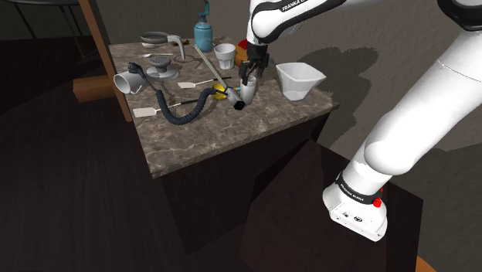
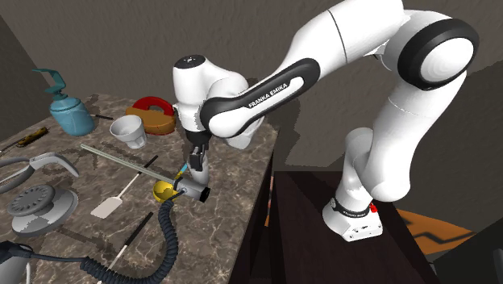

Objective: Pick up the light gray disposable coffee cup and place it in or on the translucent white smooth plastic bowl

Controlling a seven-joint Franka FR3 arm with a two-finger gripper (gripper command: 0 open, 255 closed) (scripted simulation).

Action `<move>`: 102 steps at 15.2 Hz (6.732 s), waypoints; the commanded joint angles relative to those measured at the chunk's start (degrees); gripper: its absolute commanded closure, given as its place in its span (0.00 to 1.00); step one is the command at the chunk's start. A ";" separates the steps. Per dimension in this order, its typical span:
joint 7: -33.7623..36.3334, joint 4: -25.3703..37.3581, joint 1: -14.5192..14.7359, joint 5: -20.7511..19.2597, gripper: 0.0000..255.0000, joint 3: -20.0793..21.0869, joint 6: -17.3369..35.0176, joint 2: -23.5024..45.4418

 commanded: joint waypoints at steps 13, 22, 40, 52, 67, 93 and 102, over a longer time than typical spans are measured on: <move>-0.05 -1.51 -0.18 -0.12 1.00 -0.22 3.53 1.95; -0.12 -1.10 -0.18 -0.08 1.00 -0.21 2.78 1.61; -1.18 8.70 0.00 0.49 1.00 -0.02 -11.02 -2.43; -1.83 17.44 0.08 0.77 1.00 0.09 -20.21 -2.89; -9.64 20.68 -2.90 0.39 1.00 -4.22 -27.55 -7.60; -25.98 7.98 -9.52 -2.72 1.00 -15.87 -20.24 -14.61; -25.73 3.13 -9.71 -3.04 1.00 -16.23 -15.48 -14.70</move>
